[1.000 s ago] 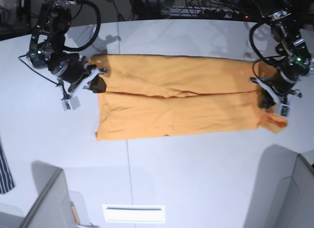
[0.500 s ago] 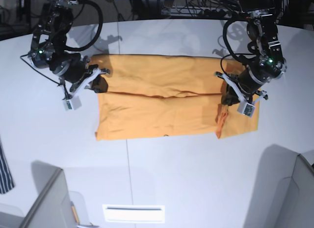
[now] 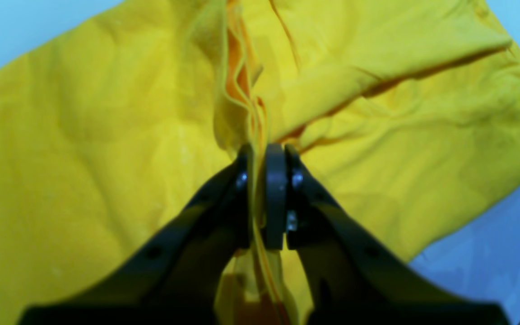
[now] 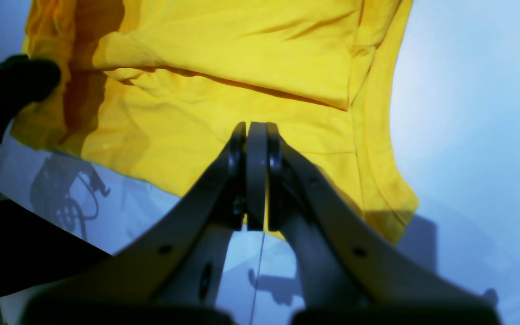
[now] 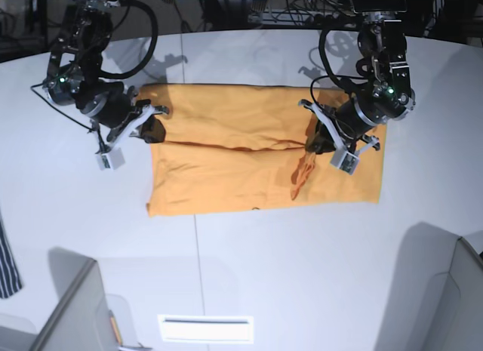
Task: Fold the T-shirt properly
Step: 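Fold the strip end with the left gripper toward the right gripper, then lower the folded end onto the shirt and release the left gripper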
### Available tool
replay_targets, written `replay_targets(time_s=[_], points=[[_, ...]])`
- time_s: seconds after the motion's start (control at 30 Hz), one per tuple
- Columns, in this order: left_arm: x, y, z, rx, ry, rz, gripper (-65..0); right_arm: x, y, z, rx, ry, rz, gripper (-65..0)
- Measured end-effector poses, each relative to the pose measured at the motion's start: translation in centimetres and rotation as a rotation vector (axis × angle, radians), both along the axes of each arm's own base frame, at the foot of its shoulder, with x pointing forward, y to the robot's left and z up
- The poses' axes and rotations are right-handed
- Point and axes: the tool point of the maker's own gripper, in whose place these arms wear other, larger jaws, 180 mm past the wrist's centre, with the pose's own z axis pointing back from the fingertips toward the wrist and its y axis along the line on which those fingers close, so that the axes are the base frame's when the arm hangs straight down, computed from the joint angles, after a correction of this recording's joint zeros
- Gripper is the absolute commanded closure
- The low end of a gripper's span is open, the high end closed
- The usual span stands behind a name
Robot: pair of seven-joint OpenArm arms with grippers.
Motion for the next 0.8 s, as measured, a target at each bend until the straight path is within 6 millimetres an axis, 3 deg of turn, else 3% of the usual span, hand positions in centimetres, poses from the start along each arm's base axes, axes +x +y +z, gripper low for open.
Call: replay_targets(time_s=[0.27, 0.53, 0.8], points=[[0.5, -0.6, 0.4, -0.020, -0.013, 0.004, 0.0, 0.0, 0.0, 0.0, 0.000, 0.000, 0.000, 0.0], [0.9, -3.3, 0.4, -0.071, -0.004, 0.006, 0.0, 0.0, 0.0, 0.0, 0.001, 0.000, 0.000, 0.0], [1.0, -3.4, 0.1, -0.080, 0.007, 0.013, 0.0, -0.1, 0.0, -0.1, 0.000, 0.003, 0.000, 0.0]])
